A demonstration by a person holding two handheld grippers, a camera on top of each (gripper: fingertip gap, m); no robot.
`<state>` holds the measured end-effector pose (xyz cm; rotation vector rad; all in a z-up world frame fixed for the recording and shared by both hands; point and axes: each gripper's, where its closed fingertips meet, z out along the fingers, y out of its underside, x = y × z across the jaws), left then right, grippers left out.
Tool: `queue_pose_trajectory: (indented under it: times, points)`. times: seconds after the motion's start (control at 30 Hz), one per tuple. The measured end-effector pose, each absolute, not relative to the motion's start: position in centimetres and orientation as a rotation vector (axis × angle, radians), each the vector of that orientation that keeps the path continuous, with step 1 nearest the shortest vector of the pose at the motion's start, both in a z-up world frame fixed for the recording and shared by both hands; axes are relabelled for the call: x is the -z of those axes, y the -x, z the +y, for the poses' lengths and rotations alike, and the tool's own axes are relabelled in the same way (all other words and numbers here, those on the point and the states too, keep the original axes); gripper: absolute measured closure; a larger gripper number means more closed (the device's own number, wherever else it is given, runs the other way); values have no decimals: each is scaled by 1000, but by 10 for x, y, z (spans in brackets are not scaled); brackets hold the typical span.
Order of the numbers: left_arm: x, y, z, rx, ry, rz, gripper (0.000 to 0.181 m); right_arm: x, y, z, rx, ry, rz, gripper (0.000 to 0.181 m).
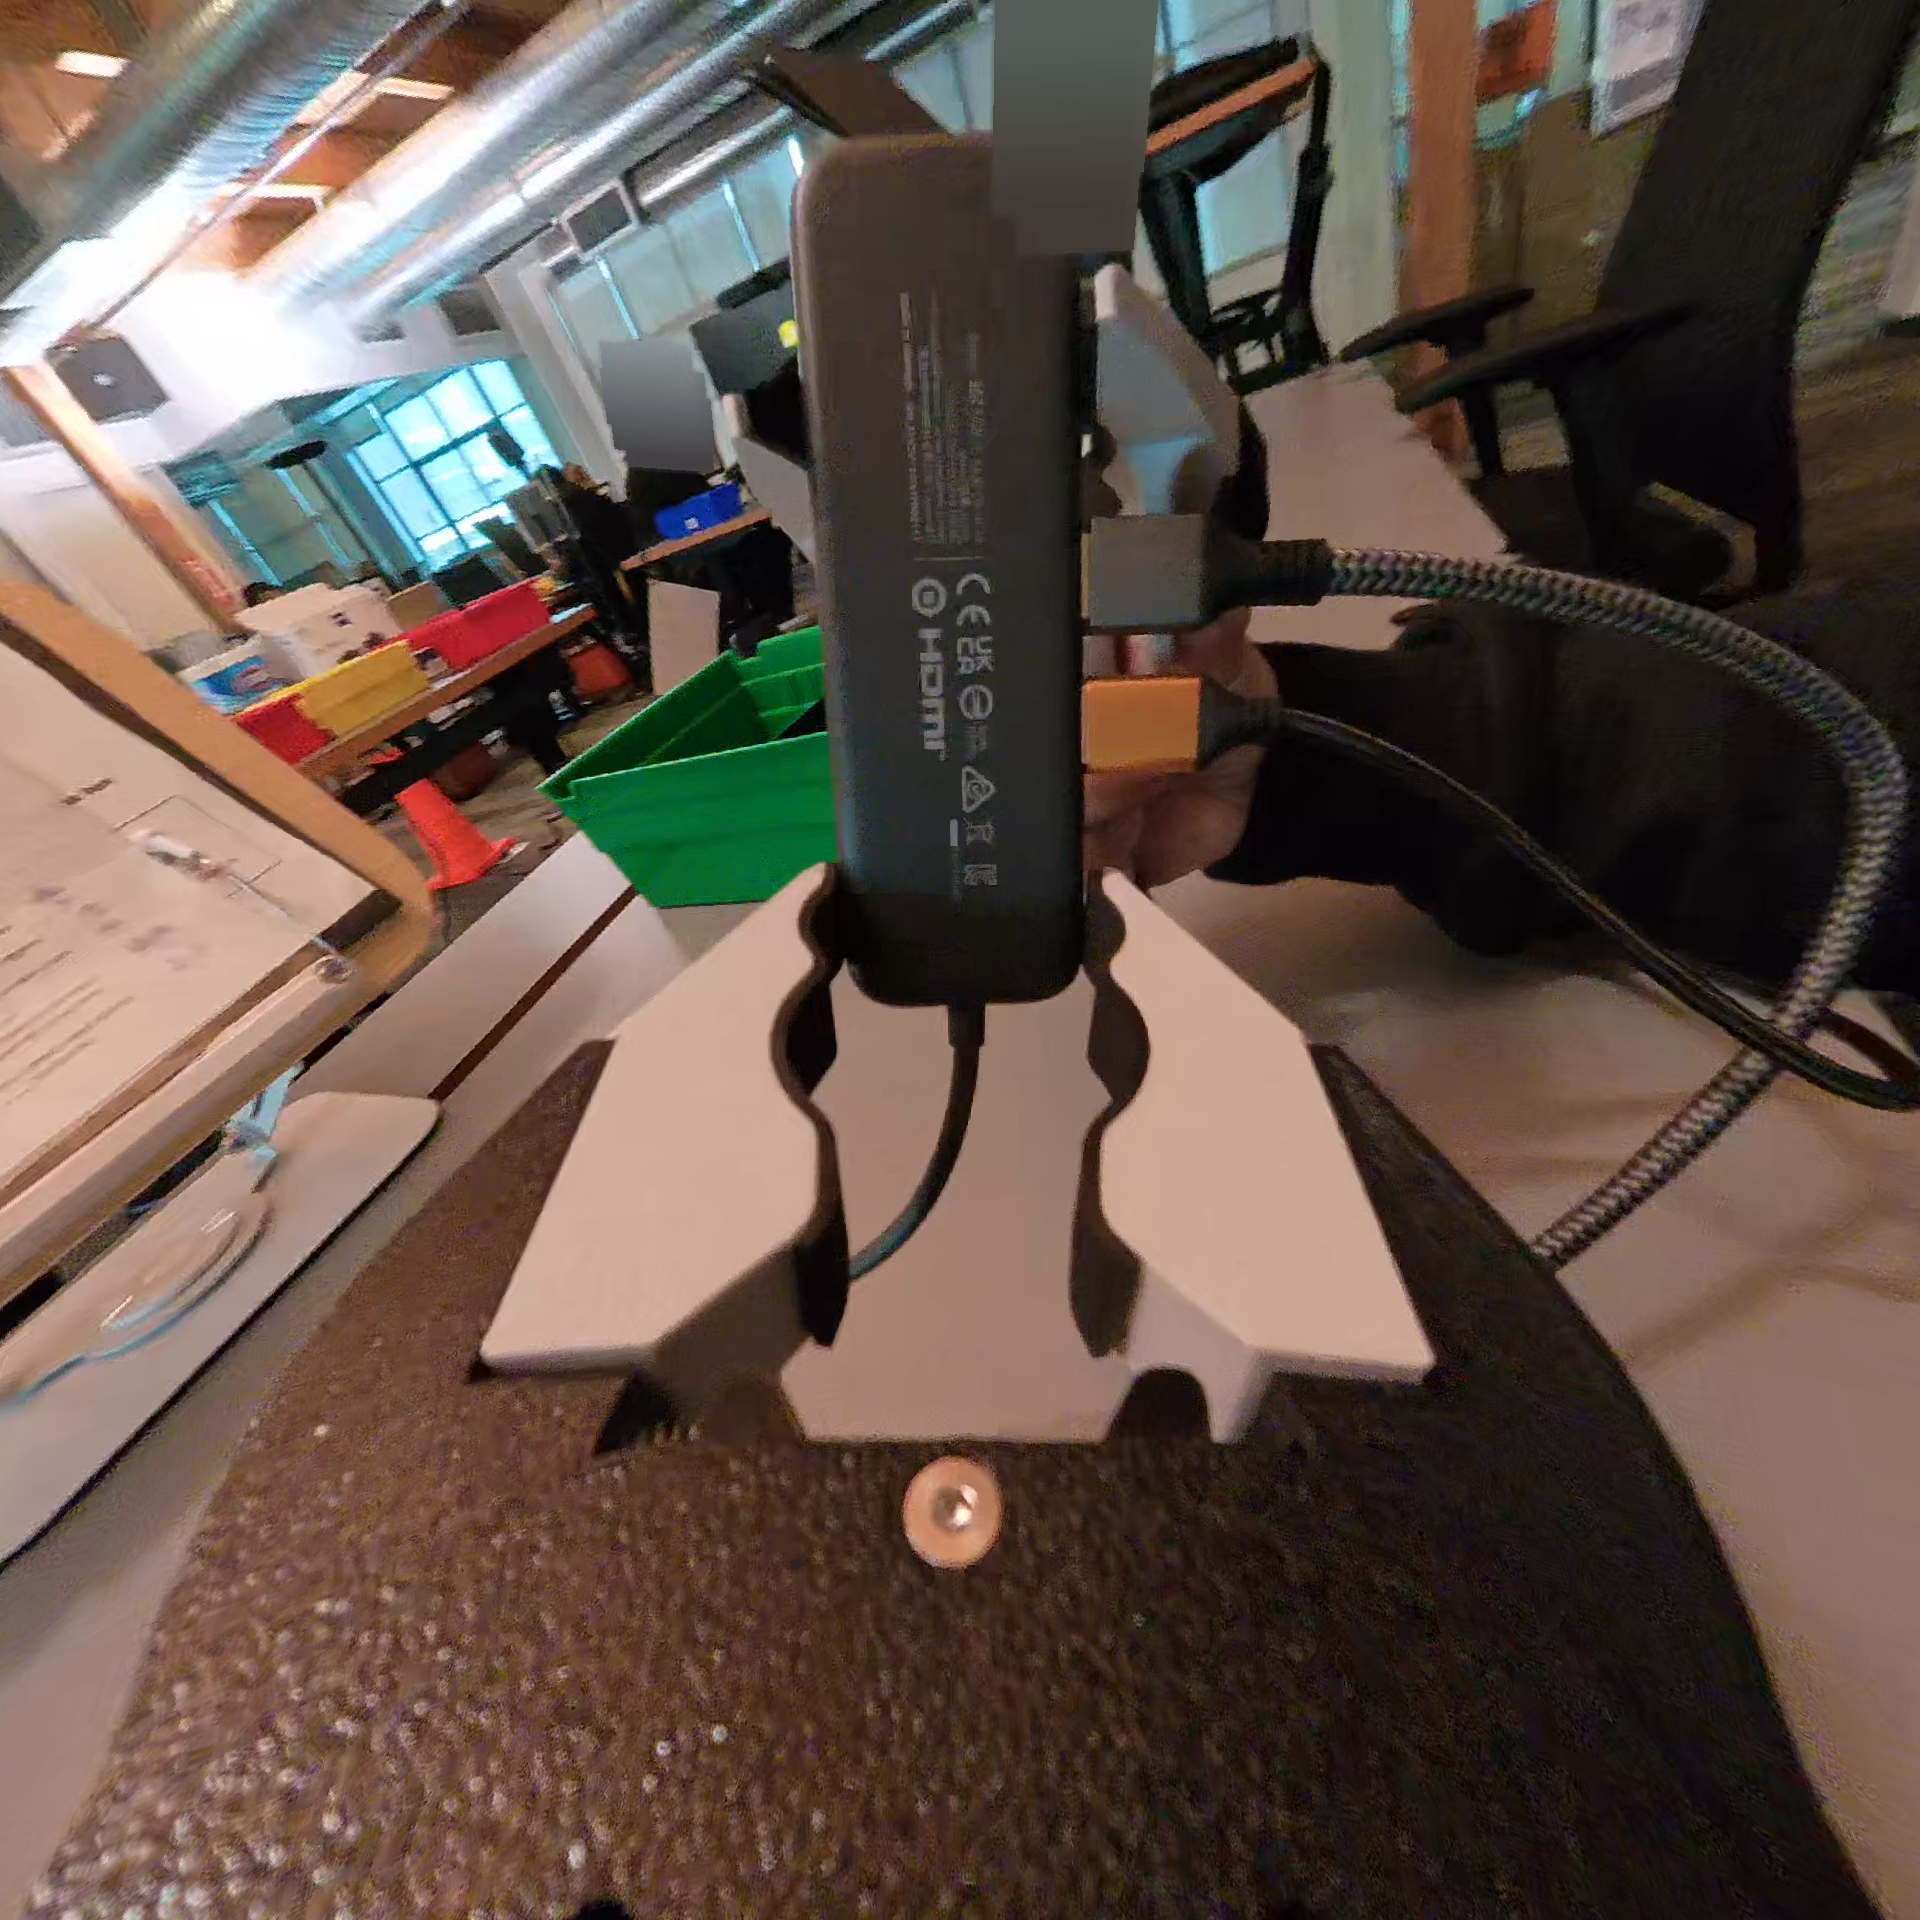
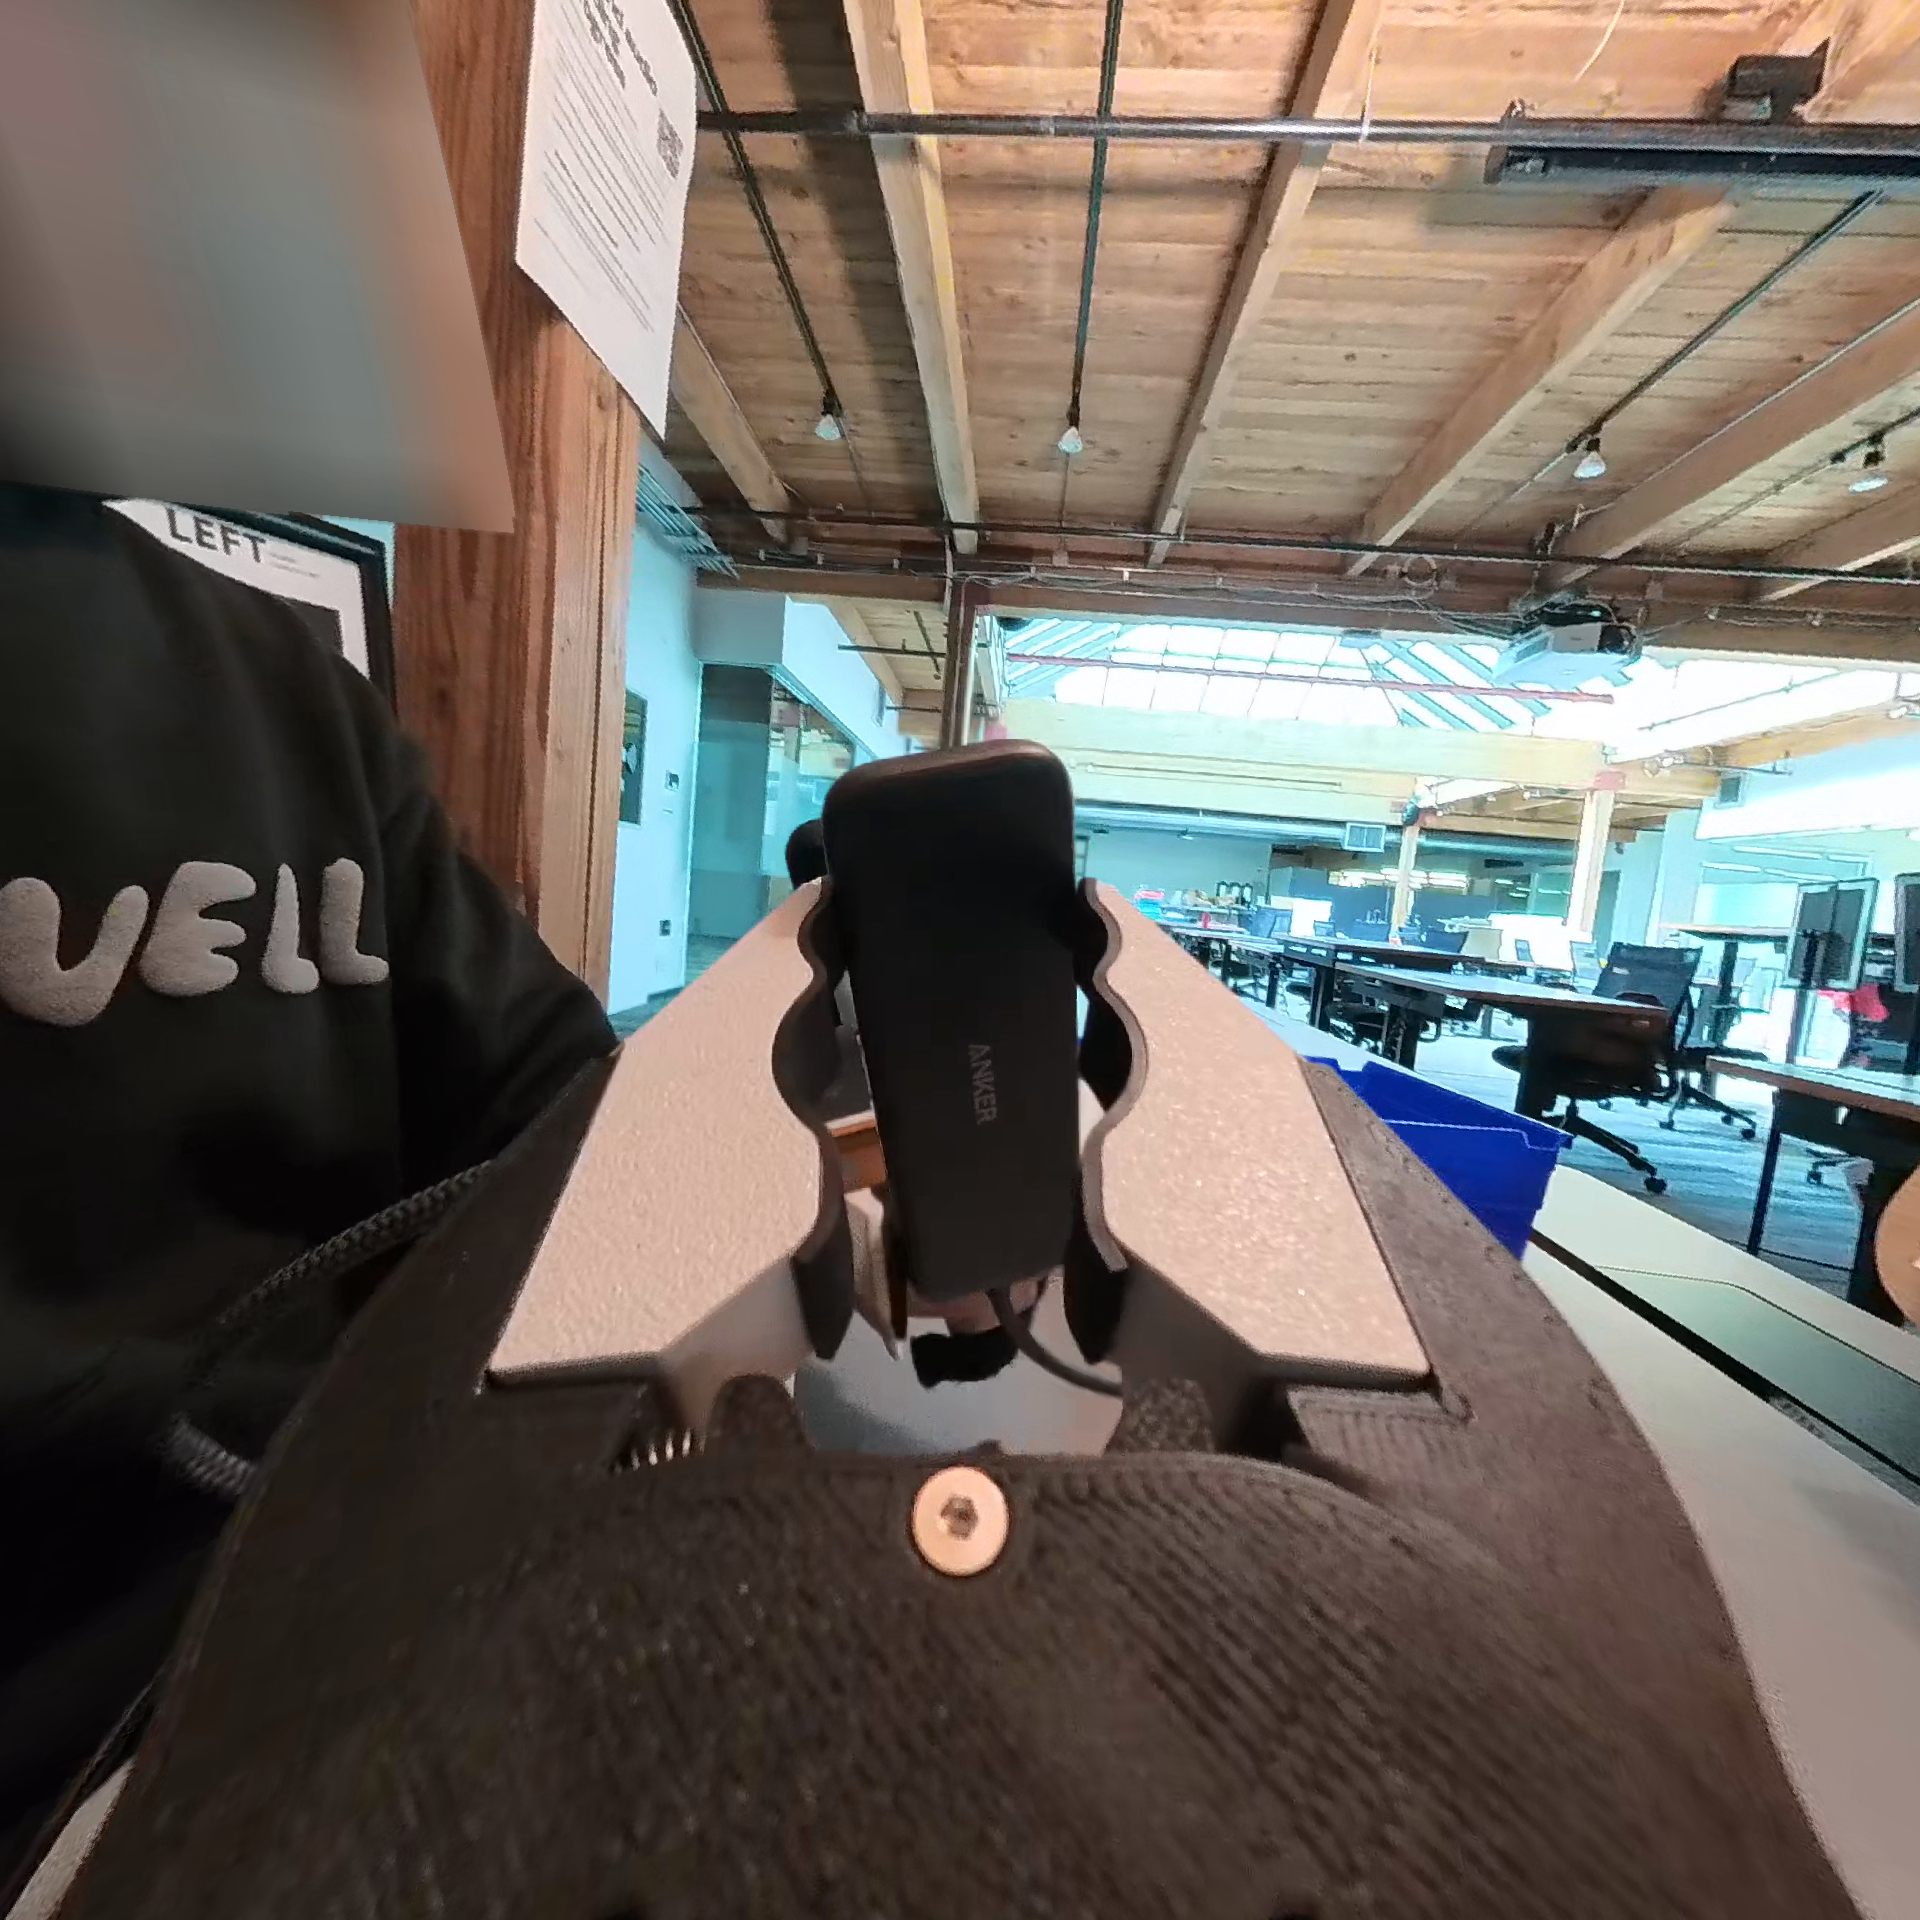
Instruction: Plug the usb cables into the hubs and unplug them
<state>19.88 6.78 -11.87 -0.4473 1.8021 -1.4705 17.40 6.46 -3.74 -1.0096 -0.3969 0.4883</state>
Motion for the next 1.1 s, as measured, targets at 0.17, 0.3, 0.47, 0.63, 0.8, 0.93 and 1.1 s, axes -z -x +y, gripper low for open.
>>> queue_pose_trajectory:
  times: [0.17,0.3,0.47,0.63,0.8,0.93,1.1]
  points:
    - [122,-211,97,1227,505,1825,137,52,-202,68,-440,1149,-288,141]
    - [119,-219,141,727,489,1847,137,56,-245,71,-509,1206,-6,117]
    - [111,-220,143,370,256,1822,138,84,-249,98,-639,1339,159,130]
    - [103,-215,135,491,195,1778,137,84,-231,99,-732,1317,76,170]
    - [75,-201,127,707,145,1638,132,63,-229,95,-843,1208,116,171]
    - [51,-176,130,872,198,1476,130,54,-249,89,-934,1081,255,171]
    - [80,-167,154,972,321,1483,140,56,-277,82,-1084,913,440,170]
